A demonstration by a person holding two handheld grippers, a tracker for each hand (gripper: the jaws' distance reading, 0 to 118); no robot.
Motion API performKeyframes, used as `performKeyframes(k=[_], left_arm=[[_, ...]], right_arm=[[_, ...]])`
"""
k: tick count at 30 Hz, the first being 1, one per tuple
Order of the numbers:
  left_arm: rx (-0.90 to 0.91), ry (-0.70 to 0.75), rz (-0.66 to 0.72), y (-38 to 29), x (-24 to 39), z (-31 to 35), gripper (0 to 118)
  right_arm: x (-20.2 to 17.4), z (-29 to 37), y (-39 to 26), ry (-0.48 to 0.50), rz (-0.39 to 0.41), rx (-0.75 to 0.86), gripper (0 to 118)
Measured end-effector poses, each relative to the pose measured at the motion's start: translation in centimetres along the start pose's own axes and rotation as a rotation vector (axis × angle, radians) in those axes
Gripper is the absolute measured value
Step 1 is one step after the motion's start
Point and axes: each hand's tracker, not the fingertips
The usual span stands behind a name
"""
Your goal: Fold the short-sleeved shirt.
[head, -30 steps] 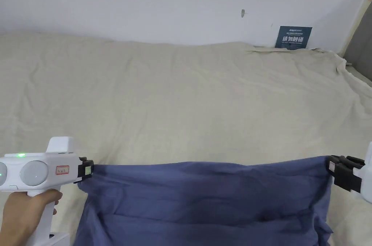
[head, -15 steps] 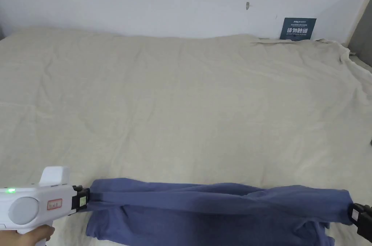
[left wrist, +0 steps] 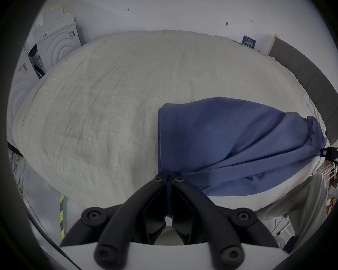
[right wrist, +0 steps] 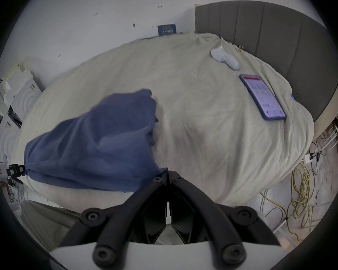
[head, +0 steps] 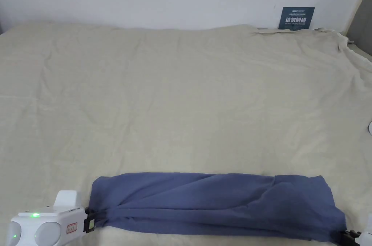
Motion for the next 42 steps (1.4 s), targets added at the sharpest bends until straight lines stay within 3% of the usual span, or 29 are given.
performKeyframes(k=[3,5,7,9,10,11,20,24,27,29,30,31,32,33,34,35,36,42], left_arm=[[0.001,0.006,0.023,0.4,0.3,0.5,3],[0.000,0.006,0.026,0.7,0.6,1.1,18],[0.006,0.005,0.032,1.1,0.9,1.8,66],[0.027,0.007,0.049,1.8,1.2,2.9,115],[0.039,0.009,0.059,2.1,1.4,3.4,118],[0.074,0.009,0.067,2.6,1.7,4.1,118],[0.359,-0.050,0.083,8.6,3.5,10.1,118],[0.461,-0.106,0.098,10.2,4.4,11.7,118],[0.570,-0.060,0.100,10.6,5.3,12.1,111],[0.621,-0.024,0.081,10.6,5.7,12.0,98],[0.643,-0.001,0.070,10.5,5.9,11.9,86],[0.663,0.010,0.061,10.4,6.2,12.0,77],[0.680,0.028,0.051,10.3,6.5,12.0,69],[0.697,0.035,0.047,10.2,6.7,12.0,56],[0.696,0.028,0.044,10.1,6.8,12.0,39],[0.705,0.014,0.043,10.0,6.8,12.1,13],[0.714,0.008,0.043,10.0,6.8,12.1,0],[0.623,-0.046,0.001,9.9,6.1,10.9,0]], right_arm=[[-0.4,-0.1,-0.1,-0.005,-0.004,-0.007,0],[-0.9,0.5,0.1,-0.005,-0.003,0.006,3],[-1.4,1.9,0.5,0.003,-0.009,0.045,36],[-2.1,3.5,1.4,0.021,-0.015,0.099,80],[-2.5,4.1,1.9,0.031,-0.015,0.123,88],[-2.9,5.0,2.6,0.045,-0.007,0.151,89],[-8.6,12.7,8.7,0.113,0.053,0.519,89],[-11.2,14.2,9.9,0.061,0.111,0.656,89],[-12.5,14.6,10.2,0.037,0.126,0.707,88],[-13.1,14.7,10.3,0.031,0.135,0.717,87],[-13.3,14.7,10.3,0.031,0.140,0.723,82],[-13.4,14.7,10.3,0.033,0.143,0.728,73],[-13.5,14.7,10.3,0.037,0.145,0.730,57],[-13.7,14.7,10.2,0.035,0.149,0.734,22],[-13.7,14.7,10.0,0.032,0.150,0.740,0],[-13.4,14.3,10.2,0.030,0.149,0.748,0],[-13.3,14.3,10.2,0.034,0.158,0.756,0],[-12.7,14.2,10.3,0.050,0.165,0.749,0]])
